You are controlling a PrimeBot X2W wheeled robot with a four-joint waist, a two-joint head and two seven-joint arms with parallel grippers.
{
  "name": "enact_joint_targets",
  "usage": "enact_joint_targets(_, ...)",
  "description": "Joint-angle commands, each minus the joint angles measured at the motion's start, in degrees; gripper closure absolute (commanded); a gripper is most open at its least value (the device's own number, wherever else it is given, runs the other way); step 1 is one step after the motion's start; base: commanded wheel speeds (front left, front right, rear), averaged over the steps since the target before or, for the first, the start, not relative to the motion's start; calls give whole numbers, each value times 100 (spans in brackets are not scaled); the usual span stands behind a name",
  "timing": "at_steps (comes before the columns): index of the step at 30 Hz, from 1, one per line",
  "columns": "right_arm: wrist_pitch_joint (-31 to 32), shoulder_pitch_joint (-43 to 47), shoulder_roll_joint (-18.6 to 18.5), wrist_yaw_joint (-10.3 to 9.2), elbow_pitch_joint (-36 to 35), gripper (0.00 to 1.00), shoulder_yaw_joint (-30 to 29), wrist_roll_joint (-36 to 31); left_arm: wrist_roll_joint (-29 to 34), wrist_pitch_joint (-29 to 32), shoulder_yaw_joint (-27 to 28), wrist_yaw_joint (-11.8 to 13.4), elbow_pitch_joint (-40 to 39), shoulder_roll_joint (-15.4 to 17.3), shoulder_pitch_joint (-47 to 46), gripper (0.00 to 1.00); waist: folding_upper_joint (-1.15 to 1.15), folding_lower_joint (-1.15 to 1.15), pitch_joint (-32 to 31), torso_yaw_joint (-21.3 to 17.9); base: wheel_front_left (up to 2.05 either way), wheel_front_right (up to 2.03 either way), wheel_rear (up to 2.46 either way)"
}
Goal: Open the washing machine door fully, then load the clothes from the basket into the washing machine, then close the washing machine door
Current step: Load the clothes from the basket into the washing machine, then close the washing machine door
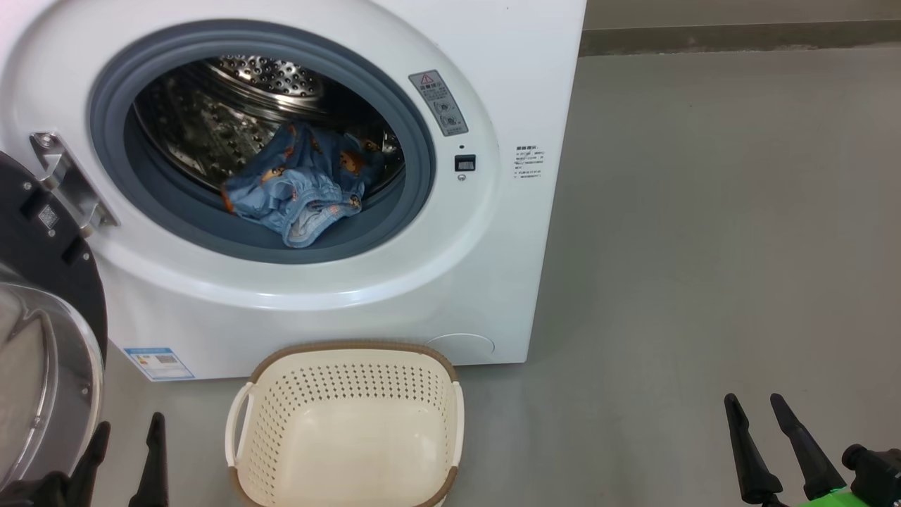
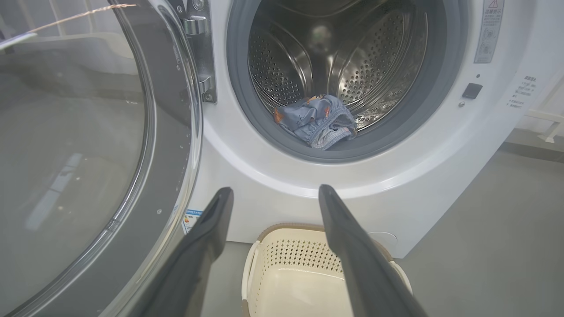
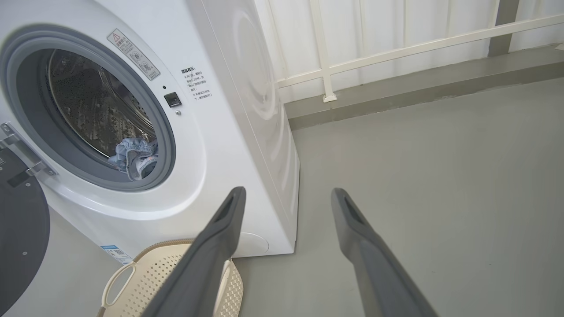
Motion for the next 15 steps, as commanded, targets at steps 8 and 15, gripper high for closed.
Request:
enact_joint_targets(8, -45, -14, -93, 9, -150, 0, 96, 1, -51, -36, 159, -9, -160, 112, -142, 0, 0, 0, -13, 1, 0, 0, 0)
enact_joint_targets(15, -45, -3, -98, 9, -156, 0, 106, 1, -56, -36, 133, -9, -169, 141, -138, 0, 0, 0, -32, 10, -53, 53, 0)
